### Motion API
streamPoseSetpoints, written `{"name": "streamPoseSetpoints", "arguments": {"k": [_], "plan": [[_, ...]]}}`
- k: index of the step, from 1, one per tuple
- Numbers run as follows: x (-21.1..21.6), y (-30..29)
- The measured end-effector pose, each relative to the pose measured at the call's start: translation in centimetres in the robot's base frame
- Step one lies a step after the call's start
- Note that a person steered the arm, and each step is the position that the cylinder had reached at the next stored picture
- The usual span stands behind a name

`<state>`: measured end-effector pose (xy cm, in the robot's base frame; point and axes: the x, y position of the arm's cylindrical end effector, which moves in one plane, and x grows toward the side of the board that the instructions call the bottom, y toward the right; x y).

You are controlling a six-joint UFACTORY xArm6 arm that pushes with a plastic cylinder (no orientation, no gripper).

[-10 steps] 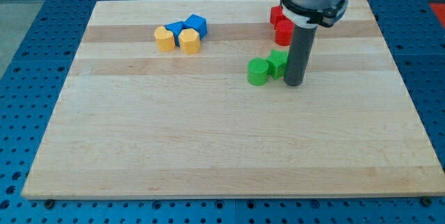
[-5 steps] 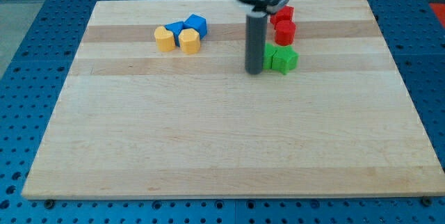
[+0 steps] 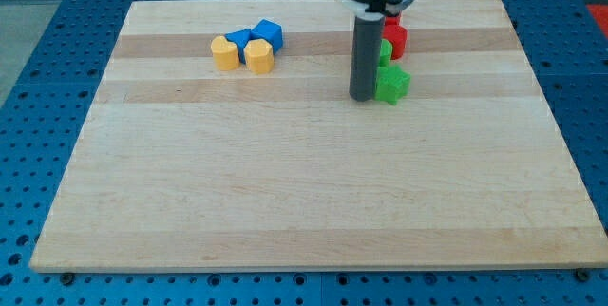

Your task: Push the green blocks into the red circle

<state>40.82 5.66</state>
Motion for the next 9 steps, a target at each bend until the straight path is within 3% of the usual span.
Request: {"name": "streamPoseSetpoints", "arguments": {"k": [1,2,5,6,7,9], "plan": [[2.7,1.3],[-1.0,5.8],[-4.5,6.1],[-2.6,6.1],[4.4,7.3],[6.7,11.4]]}}
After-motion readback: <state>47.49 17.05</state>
